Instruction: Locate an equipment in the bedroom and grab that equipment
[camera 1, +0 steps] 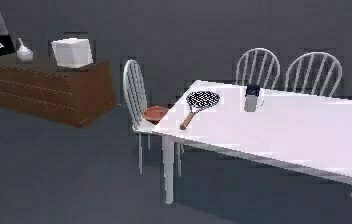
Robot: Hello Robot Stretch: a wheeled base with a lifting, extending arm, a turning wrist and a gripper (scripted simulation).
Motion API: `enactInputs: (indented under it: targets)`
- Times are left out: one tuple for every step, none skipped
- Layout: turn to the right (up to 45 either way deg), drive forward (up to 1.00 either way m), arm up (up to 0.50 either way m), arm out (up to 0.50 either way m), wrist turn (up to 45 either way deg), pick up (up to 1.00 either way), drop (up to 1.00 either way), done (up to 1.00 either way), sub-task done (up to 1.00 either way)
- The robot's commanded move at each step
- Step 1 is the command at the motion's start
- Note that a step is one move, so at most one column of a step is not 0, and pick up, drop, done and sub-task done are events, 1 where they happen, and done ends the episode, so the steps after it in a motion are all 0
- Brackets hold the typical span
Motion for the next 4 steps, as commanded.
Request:
enactInputs:
  targets:
    - [-27.0, 0.0, 0.0, 0.0, 0.0, 0.0, 0.0, 0.0, 0.0]
    - [0.0, 0.75, 0.0, 0.0, 0.0, 0.0, 0.0, 0.0, 0.0]
    - [-45.0, 0.0, 0.0, 0.0, 0.0, 0.0, 0.0, 0.0, 0.0]
    - [-15.0, 0.0, 0.0, 0.0, 0.0, 0.0, 0.0, 0.0, 0.0]
